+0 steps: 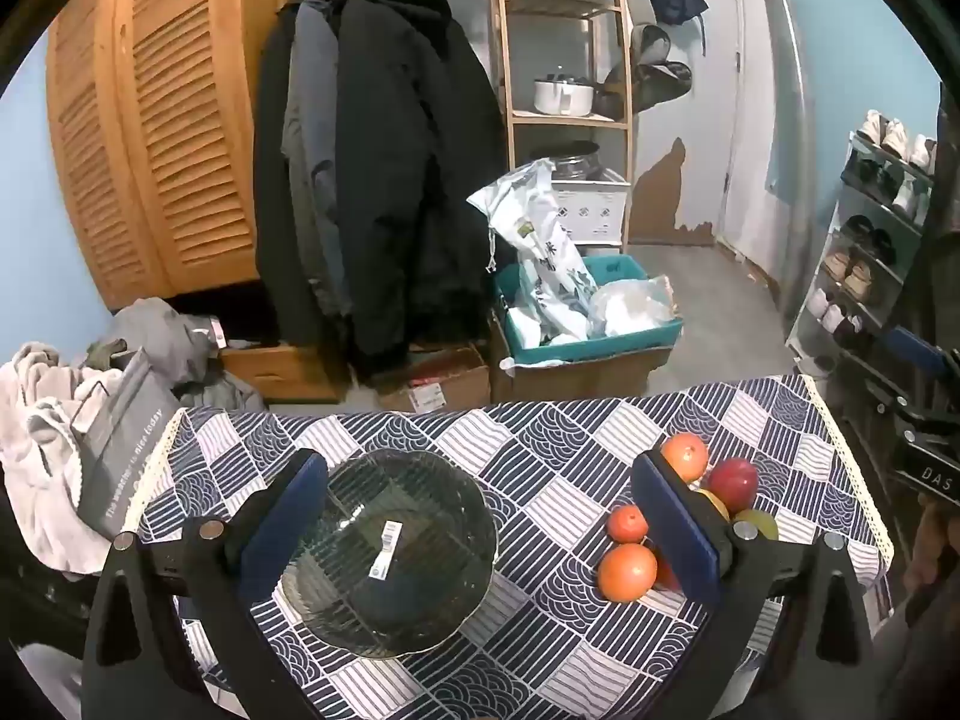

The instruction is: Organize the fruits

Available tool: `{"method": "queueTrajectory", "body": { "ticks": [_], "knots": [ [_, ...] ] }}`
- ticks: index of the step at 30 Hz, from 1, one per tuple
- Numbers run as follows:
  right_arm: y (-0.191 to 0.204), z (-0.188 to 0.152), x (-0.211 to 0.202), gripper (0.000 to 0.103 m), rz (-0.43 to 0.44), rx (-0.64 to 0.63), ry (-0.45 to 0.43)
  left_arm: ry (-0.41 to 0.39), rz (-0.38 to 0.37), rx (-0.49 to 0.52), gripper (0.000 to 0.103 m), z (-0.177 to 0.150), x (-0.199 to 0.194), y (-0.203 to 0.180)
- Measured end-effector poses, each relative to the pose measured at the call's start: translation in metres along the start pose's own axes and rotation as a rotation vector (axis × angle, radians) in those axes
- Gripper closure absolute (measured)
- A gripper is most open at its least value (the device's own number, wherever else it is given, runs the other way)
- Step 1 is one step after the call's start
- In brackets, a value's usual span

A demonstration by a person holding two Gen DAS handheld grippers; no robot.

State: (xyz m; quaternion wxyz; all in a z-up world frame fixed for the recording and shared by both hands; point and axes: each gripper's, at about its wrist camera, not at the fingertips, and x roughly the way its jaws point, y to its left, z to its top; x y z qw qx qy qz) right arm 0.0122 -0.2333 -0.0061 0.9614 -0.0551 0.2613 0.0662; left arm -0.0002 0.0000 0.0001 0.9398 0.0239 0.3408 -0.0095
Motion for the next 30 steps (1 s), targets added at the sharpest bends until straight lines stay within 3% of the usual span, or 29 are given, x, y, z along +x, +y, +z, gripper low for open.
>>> {"method": "queueTrajectory", "body": {
  "ticks": [30],
  "knots": [
    [0.003,-0.001,-0.001,0.011,0.009,-0.02,-0.006,0.024,-0.01,-0.006,0.001,-0.008,0.011,-0.008]
  ]
}}
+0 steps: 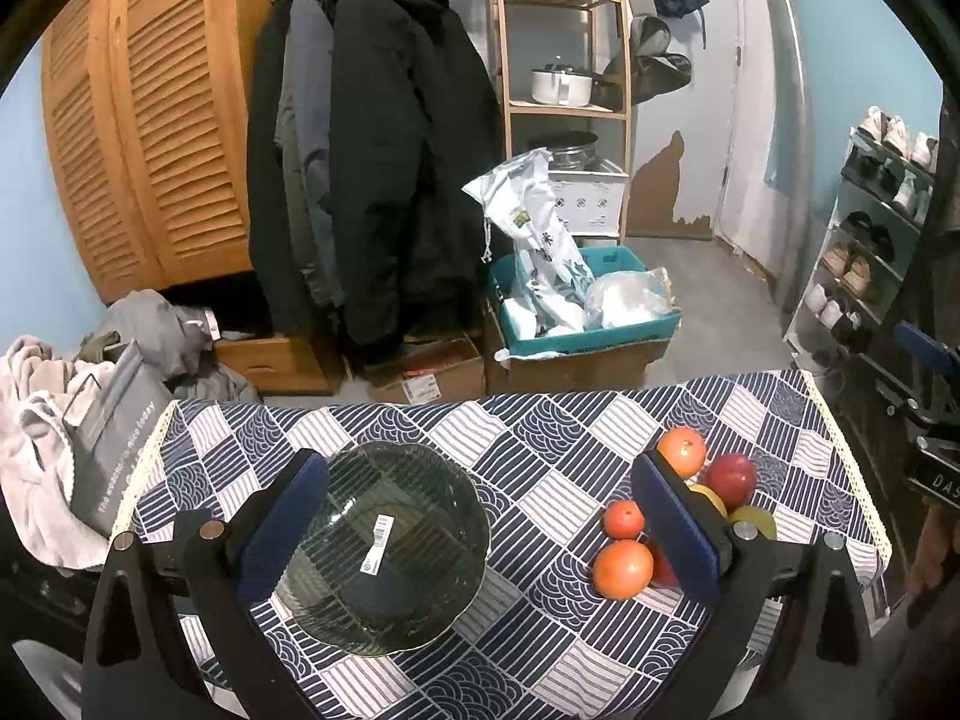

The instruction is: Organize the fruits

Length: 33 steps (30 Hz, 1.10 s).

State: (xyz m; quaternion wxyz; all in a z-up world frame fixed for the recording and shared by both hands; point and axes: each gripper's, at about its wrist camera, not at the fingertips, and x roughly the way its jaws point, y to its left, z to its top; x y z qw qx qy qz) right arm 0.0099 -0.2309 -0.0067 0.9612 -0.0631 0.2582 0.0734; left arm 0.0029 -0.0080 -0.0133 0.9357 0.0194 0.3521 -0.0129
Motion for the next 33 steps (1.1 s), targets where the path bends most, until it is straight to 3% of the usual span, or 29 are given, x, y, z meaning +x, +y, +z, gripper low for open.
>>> {"method": "queueTrajectory", "body": {
  "ticks": [33],
  "knots": [
    [-0.011,-0.006,-0.003,0.011,-0.001,0.021,0.008,-0.007,-0.013,0.022,0.001,-0.001,-0.002,-0.003]
  ]
}}
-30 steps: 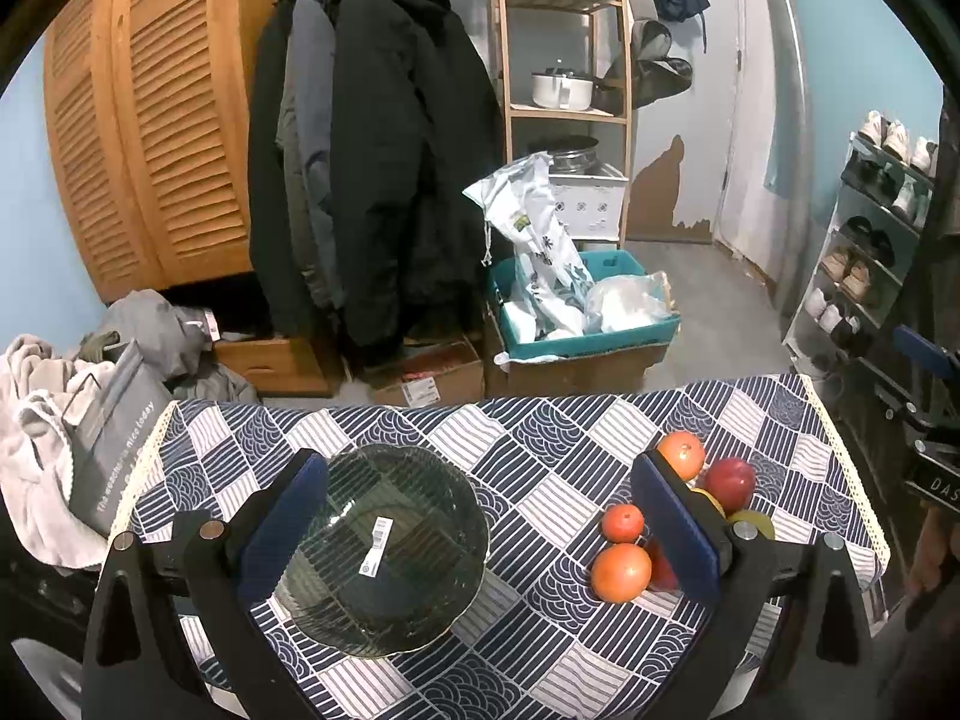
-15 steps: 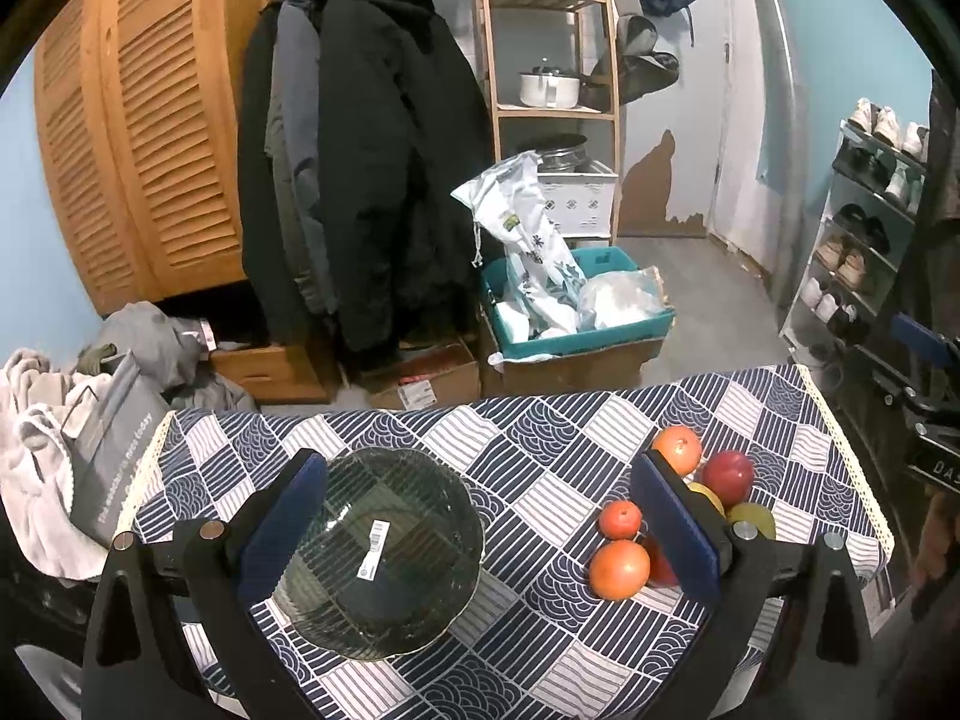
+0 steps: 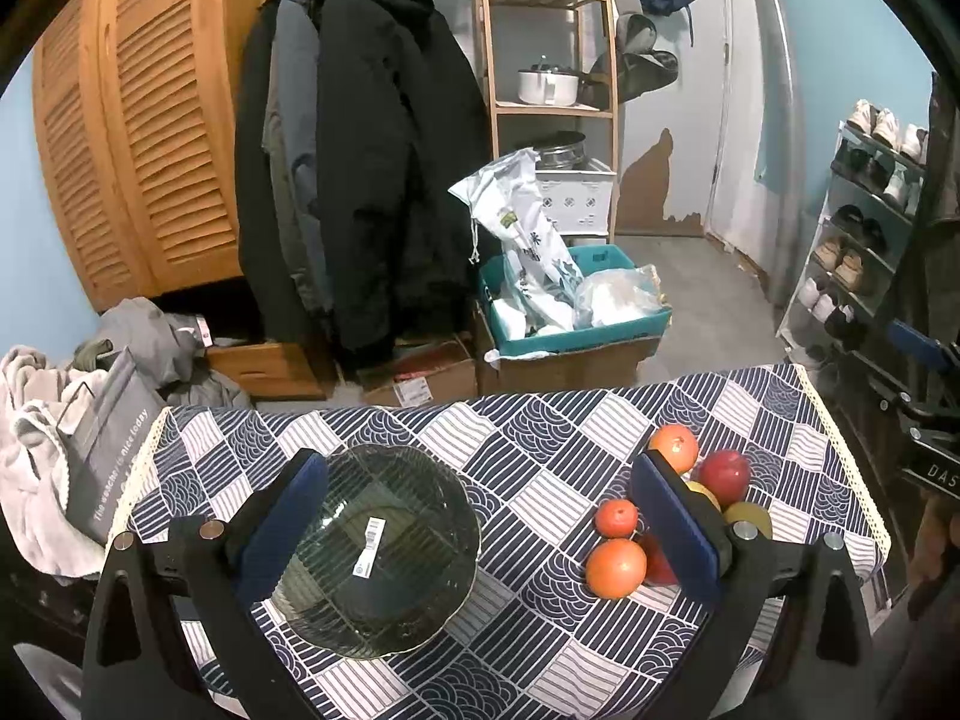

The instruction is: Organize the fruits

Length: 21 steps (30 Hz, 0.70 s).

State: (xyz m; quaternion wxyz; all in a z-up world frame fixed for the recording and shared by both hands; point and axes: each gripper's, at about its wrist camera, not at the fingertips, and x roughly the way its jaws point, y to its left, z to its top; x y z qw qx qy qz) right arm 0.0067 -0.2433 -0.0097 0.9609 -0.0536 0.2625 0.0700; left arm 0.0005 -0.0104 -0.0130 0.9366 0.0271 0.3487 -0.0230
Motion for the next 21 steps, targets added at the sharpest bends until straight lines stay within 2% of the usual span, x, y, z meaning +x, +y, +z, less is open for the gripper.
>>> {"method": "queueTrajectory", "body": {
  "ticks": [21],
  "knots": [
    [-0.002,-0.0004,0.0009,0.011,-0.001,0.001,0.001,0.003,-0.003,-0.006,0.001,-0.0069,0.0032,-0.0054]
  ]
}}
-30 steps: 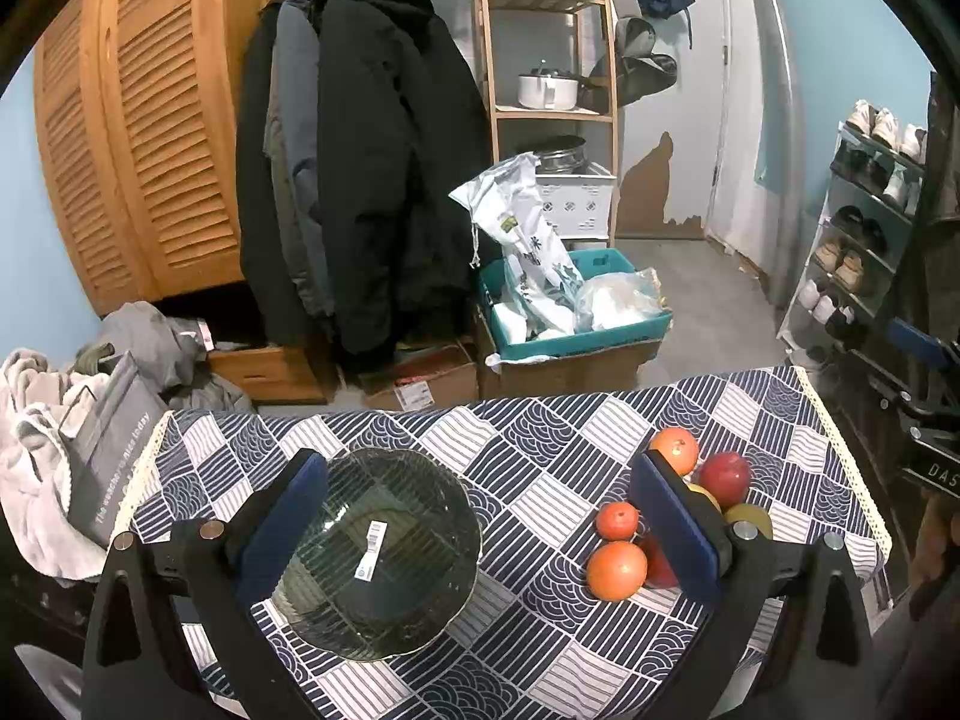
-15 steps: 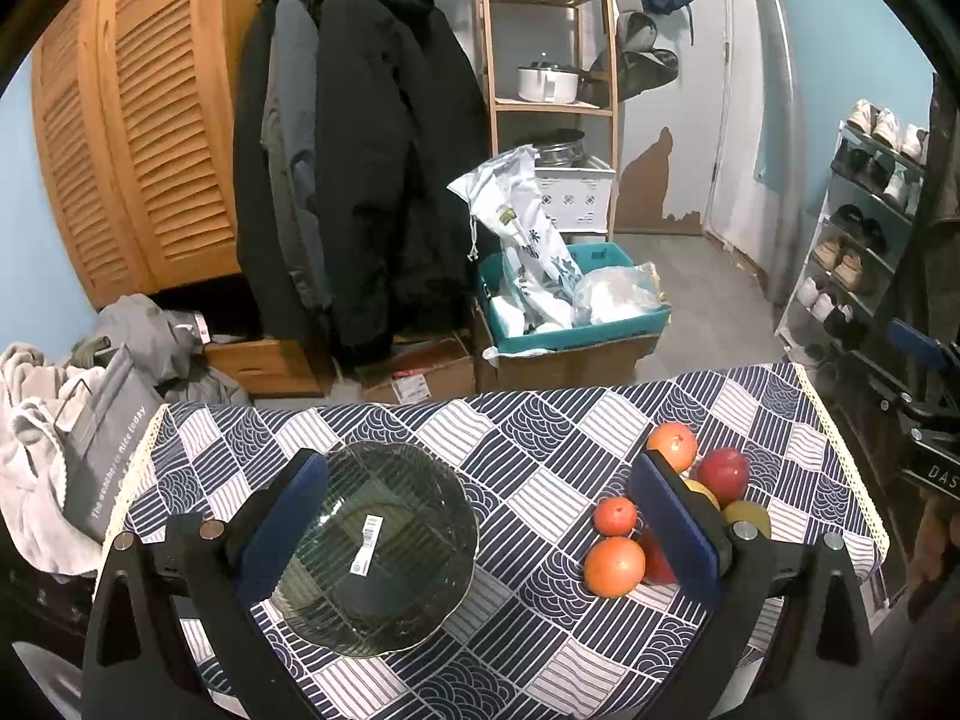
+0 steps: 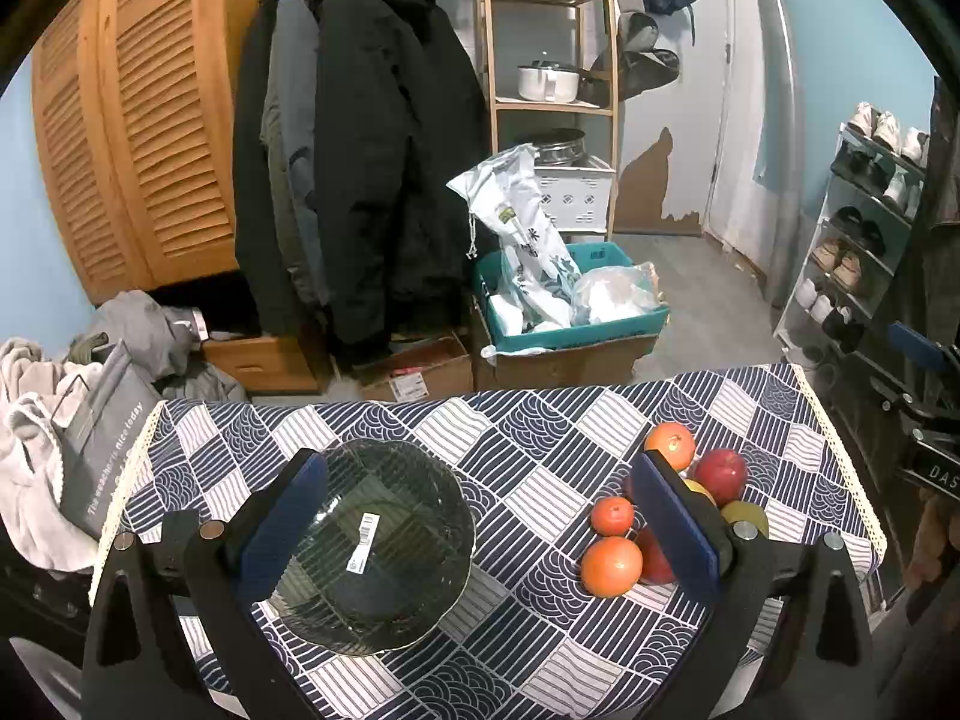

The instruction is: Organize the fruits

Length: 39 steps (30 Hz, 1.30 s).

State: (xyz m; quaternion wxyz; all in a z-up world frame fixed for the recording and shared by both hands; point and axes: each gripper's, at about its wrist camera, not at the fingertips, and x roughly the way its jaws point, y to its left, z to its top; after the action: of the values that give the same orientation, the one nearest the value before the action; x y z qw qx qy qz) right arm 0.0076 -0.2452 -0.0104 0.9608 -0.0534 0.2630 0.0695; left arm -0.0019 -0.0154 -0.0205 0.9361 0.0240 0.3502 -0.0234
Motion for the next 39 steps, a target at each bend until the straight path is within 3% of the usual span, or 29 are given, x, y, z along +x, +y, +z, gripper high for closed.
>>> {"method": "queueTrajectory", "body": {
  "ticks": [27,39],
  "knots": [
    [0.0,0.001,0.0,0.011,0.001,-0.001,0.004,0.009,-0.006,-0.001,0.001,-0.002,0.002,-0.003],
    [-0.003,-0.004,0.001,0.011,-0.003,-0.001,0.019,0.061,-0.032,0.008,0.001,-0.005,0.015,-0.006]
  ]
}}
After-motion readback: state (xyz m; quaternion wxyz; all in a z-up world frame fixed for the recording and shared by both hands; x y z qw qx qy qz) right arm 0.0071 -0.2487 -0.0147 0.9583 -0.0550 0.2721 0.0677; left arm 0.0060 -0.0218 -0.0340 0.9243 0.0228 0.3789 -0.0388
